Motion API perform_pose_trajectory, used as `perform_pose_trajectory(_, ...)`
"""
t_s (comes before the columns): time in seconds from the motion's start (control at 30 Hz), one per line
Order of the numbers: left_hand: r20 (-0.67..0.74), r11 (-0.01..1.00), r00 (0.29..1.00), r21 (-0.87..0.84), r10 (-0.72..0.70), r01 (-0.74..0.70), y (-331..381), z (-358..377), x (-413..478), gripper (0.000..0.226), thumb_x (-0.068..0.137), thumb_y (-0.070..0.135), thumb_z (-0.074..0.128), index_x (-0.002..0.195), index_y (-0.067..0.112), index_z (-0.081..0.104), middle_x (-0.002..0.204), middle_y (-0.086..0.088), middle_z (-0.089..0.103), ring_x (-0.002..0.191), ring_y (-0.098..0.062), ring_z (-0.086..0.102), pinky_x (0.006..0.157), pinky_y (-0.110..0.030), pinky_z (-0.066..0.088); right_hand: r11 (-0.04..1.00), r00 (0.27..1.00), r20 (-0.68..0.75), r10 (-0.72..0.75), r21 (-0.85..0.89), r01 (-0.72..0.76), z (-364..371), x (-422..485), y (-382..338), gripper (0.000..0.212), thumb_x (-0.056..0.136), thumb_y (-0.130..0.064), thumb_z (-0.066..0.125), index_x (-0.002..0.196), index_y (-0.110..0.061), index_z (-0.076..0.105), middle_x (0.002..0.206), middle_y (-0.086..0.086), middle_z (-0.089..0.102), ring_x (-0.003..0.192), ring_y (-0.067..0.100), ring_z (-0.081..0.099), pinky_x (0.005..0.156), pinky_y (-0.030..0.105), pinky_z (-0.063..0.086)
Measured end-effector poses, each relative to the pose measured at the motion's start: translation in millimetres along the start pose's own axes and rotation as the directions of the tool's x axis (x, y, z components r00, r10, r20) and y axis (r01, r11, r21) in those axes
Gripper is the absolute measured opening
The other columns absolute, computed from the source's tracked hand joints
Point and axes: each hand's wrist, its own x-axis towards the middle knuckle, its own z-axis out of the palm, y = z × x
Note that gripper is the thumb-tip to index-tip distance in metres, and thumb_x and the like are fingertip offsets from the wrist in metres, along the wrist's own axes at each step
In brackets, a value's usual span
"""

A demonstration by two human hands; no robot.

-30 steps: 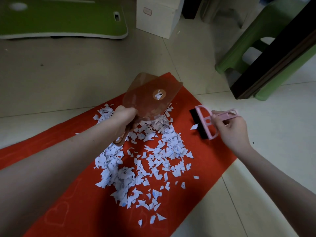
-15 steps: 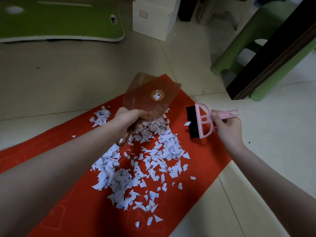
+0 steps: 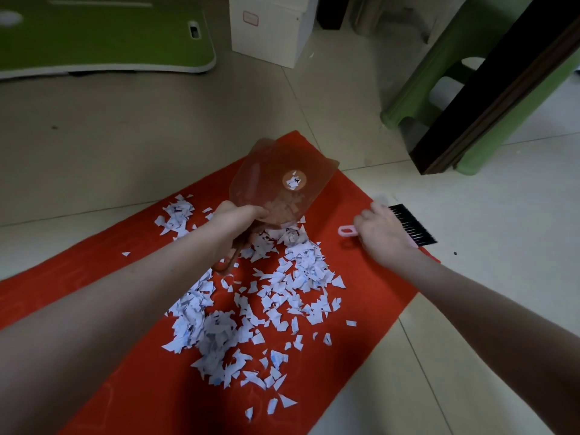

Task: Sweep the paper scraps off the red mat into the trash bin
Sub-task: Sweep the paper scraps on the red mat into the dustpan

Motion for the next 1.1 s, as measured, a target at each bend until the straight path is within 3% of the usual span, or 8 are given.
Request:
perform_pose_trajectory(0.13, -0.012, 1.0, 1.0, -0.013, -0.01, 0.01, -3.2, -8.8, 4.1, 0.017, 0.086, 0.018, 0.065, 0.086, 0.001, 0.059, 0.057, -0.006, 0.058, 0.04, -0.013, 0.045, 0.038, -0.019, 0.037, 0.994, 0.976, 0.215, -0.026, -0.096, 0.048, 12.4, 8.6, -8.5, 0.029, 0.045, 0.001, 0.08, 0.046, -0.011, 0.054, 0.044, 0.006, 0.051, 0.053, 0.026, 0.051, 0.051, 0.027, 0.041)
perform_pose_trajectory(0.3, -0.047, 1.0, 0.999, -0.026, -0.009, 0.008, -8.0, -14.8, 9.8, 0.017, 0.084, 0.018, 0.066, 0.083, 0.003, 0.058, 0.063, -0.009, 0.06, 0.042, -0.015, 0.045, 0.047, -0.025, 0.038, 0.993, 0.974, 0.22, 0.048, -0.12, -0.022, 11.4, 17.3, -13.4, 0.009, 0.074, 0.0, 0.064, 0.068, -0.006, 0.064, 0.068, 0.013, 0.065, 0.078, 0.03, 0.055, 0.069, 0.035, 0.042)
perform_pose_trajectory(0.43, -0.05, 1.0, 0.998, -0.019, -0.022, 0.021, -8.6, -16.2, 9.2, 0.017, 0.085, 0.018, 0.065, 0.088, 0.003, 0.059, 0.066, -0.009, 0.062, 0.041, -0.013, 0.045, 0.046, -0.023, 0.039, 0.989, 0.956, 0.274, 0.109, -0.126, -0.076, 13.4, 14.6, -16.5, 0.019, 0.089, -0.007, 0.046, 0.093, -0.007, 0.065, 0.097, 0.011, 0.067, 0.102, 0.03, 0.05, 0.082, 0.036, 0.036)
perform_pose_trajectory(0.57, -0.033, 0.999, 0.999, -0.03, -0.013, 0.012, -3.2, -16.7, 5.8, 0.015, 0.086, 0.016, 0.065, 0.086, 0.001, 0.061, 0.06, -0.007, 0.058, 0.042, -0.014, 0.043, 0.041, -0.02, 0.036, 0.978, 0.965, 0.194, 0.177, 0.072, -0.194, 1.5, 19.3, -10.6, 0.011, 0.084, -0.014, 0.056, 0.088, -0.005, 0.062, 0.094, 0.015, 0.066, 0.096, 0.033, 0.052, 0.087, 0.036, 0.035)
perform_pose_trajectory(0.67, -0.036, 0.999, 0.999, -0.033, 0.002, -0.003, 0.5, -18.6, 2.4, 0.016, 0.086, 0.014, 0.063, 0.079, 0.001, 0.061, 0.056, -0.007, 0.057, 0.042, -0.016, 0.043, 0.038, -0.019, 0.036, 0.881, 0.95, 0.058, 0.308, 0.36, -0.307, -18.5, 26.9, 4.0, 0.028, 0.084, -0.028, 0.041, 0.077, -0.008, 0.058, 0.082, 0.015, 0.066, 0.085, 0.034, 0.054, 0.079, 0.038, 0.04)
perform_pose_trajectory(0.83, -0.055, 1.0, 0.998, -0.026, 0.011, -0.013, 3.5, -25.6, -0.9, 0.016, 0.089, 0.015, 0.061, 0.087, 0.0, 0.057, 0.064, -0.009, 0.057, 0.04, -0.015, 0.044, 0.035, -0.016, 0.034, 0.709, 0.95, -0.004, 0.313, 0.667, -0.231, -49.9, 32.1, -9.7, 0.016, 0.092, -0.019, 0.054, 0.078, -0.017, 0.061, 0.074, 0.002, 0.062, 0.08, 0.026, 0.049, 0.076, 0.03, 0.035)
perform_pose_trajectory(0.93, -0.073, 1.0, 0.997, -0.027, -0.001, -0.001, 5.3, -29.3, -3.1, 0.017, 0.089, 0.016, 0.061, 0.09, 0.0, 0.057, 0.065, -0.009, 0.056, 0.032, -0.011, 0.043, 0.034, -0.015, 0.035, 0.887, 0.969, 0.011, 0.248, 0.4, -0.231, -50.1, 37.0, -19.3, 0.014, 0.091, -0.011, 0.053, 0.08, -0.009, 0.062, 0.083, 0.011, 0.066, 0.095, 0.03, 0.051, 0.073, 0.032, 0.036)
perform_pose_trajectory(1.1, -0.063, 1.0, 0.998, -0.015, -0.01, 0.009, 0.0, -31.4, -5.1, 0.016, 0.089, 0.015, 0.059, 0.079, 0.003, 0.057, 0.064, -0.009, 0.056, 0.036, -0.012, 0.043, 0.038, -0.017, 0.035, 0.974, 0.921, 0.326, 0.214, -0.003, -0.225, -37.1, 39.8, -8.1, 0.014, 0.084, -0.014, 0.065, 0.098, -0.009, 0.063, 0.099, 0.01, 0.068, 0.11, 0.027, 0.049, 0.074, 0.029, 0.035)
